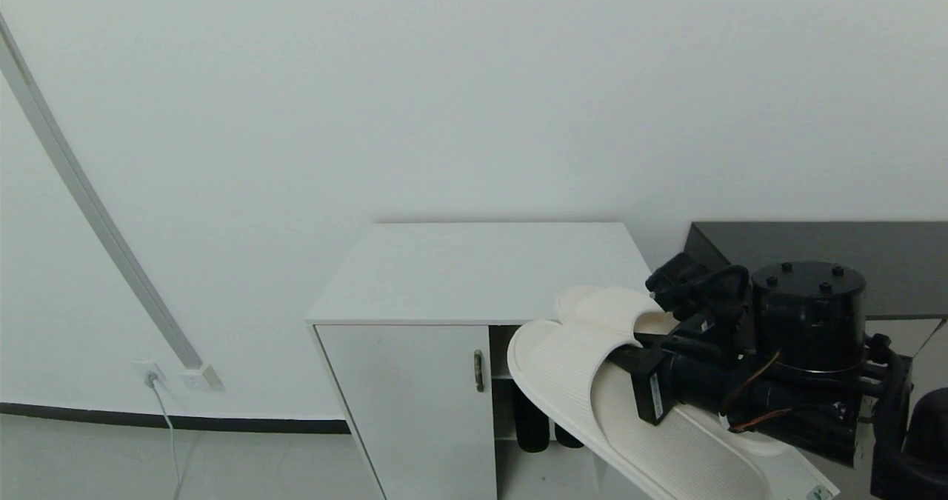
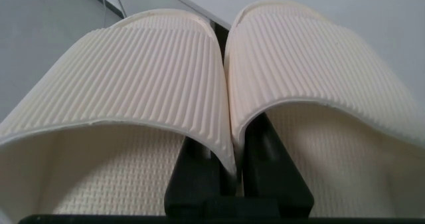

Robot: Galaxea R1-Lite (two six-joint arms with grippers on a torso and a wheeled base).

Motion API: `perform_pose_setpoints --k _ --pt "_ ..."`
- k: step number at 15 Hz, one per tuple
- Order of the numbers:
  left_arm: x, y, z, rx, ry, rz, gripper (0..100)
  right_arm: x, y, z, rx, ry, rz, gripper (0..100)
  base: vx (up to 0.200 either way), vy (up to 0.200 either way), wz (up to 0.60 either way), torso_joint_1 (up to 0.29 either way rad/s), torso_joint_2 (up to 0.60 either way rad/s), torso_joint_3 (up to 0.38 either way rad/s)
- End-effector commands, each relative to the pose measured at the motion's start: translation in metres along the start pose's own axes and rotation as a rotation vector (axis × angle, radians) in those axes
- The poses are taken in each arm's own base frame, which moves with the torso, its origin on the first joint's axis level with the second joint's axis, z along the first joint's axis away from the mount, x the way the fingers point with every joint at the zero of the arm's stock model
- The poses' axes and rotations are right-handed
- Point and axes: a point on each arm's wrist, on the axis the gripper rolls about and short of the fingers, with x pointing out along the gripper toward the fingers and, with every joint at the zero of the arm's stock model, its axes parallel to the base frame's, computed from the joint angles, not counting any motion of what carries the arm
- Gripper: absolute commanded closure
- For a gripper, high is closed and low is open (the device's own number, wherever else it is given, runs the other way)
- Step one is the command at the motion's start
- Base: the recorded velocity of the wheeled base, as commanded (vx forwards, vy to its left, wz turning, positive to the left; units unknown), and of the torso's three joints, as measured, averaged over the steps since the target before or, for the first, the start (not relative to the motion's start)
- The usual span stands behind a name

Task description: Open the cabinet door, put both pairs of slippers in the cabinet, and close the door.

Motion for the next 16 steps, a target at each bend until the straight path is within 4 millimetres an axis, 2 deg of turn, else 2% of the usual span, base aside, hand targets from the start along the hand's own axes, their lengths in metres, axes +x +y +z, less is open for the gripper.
perform_pose_setpoints --k 1,16 --pt "0.0001 0.0 0.0 0.0 0.001 0.0 100 0.0029 0.0011 -0.0044 -0.003 0.016 0.006 100 0.0 0.0 -0.6 0.007 0.0 -0.002" --pt "0.0001 0.0 0.0 -0.003 0.001 0.0 100 0.001 0.0083 -0.0082 -0.012 0.006 0.027 100 0.0 0.0 0.0 0.0 0.0 0.0"
